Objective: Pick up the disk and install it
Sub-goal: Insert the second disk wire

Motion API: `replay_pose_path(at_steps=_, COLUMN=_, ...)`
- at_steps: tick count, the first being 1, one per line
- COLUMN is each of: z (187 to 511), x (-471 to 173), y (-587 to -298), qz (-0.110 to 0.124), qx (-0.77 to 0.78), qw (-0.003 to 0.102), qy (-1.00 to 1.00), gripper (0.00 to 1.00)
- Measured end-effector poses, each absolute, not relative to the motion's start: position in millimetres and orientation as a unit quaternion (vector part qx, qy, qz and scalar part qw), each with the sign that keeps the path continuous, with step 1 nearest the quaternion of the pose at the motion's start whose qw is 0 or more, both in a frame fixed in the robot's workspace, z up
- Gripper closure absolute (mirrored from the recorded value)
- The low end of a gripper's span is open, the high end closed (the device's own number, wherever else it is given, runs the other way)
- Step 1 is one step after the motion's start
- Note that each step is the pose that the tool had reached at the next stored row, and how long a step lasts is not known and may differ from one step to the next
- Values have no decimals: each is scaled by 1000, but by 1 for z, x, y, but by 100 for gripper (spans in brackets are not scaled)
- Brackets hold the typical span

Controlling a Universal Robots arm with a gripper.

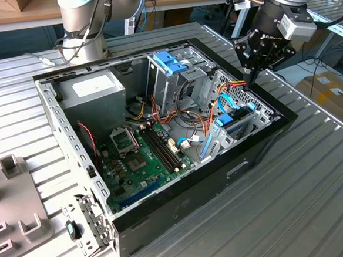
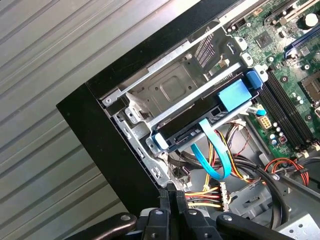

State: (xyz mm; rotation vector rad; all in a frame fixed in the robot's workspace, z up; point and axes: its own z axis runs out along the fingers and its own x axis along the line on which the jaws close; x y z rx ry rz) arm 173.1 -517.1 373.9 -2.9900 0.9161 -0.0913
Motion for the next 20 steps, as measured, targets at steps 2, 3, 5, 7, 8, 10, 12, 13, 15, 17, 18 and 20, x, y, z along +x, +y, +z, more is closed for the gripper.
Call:
replay_pose_path(at_steps=2, z=374, x=173, y=-517, qz=-29, qx=-956, qw=7, qy=293, gripper=84)
replay_pose_path(at_steps=3, z=374, x=173, y=-517, qz=-29, qx=-955, qw=7, qy=294, gripper=84)
replay_pose_path(at_steps=5, z=374, x=173, y=-517, qz=-29, qx=-955, qw=7, qy=295, gripper=84)
replay_pose_path(at_steps=7, z=374, x=173, y=-517, qz=-29, qx=-954, qw=6, qy=299, gripper=84)
replay_pose_path(at_steps=8, z=374, x=173, y=-517, qz=-29, qx=-953, qw=6, qy=302, gripper=84)
replay_pose_path(at_steps=10, z=374, x=173, y=-517, qz=-29, qx=-951, qw=6, qy=309, gripper=84)
replay_pose_path(at_steps=12, z=374, x=173, y=-517, qz=-29, qx=-946, qw=6, qy=322, gripper=84)
replay_pose_path(at_steps=13, z=374, x=173, y=-517, qz=-29, qx=-945, qw=6, qy=326, gripper=84)
replay_pose_path(at_steps=15, z=374, x=173, y=-517, qz=-29, qx=-944, qw=5, qy=330, gripper=84)
replay_pose_path(at_steps=17, z=374, x=173, y=-517, qz=-29, qx=-944, qw=5, qy=330, gripper=84)
replay_pose_path(at_steps=18, z=374, x=173, y=-517, qz=-29, qx=-944, qw=5, qy=330, gripper=84)
replay_pose_path(at_steps=20, z=374, x=173, y=-517, qz=-29, qx=-943, qw=5, qy=330, gripper=84)
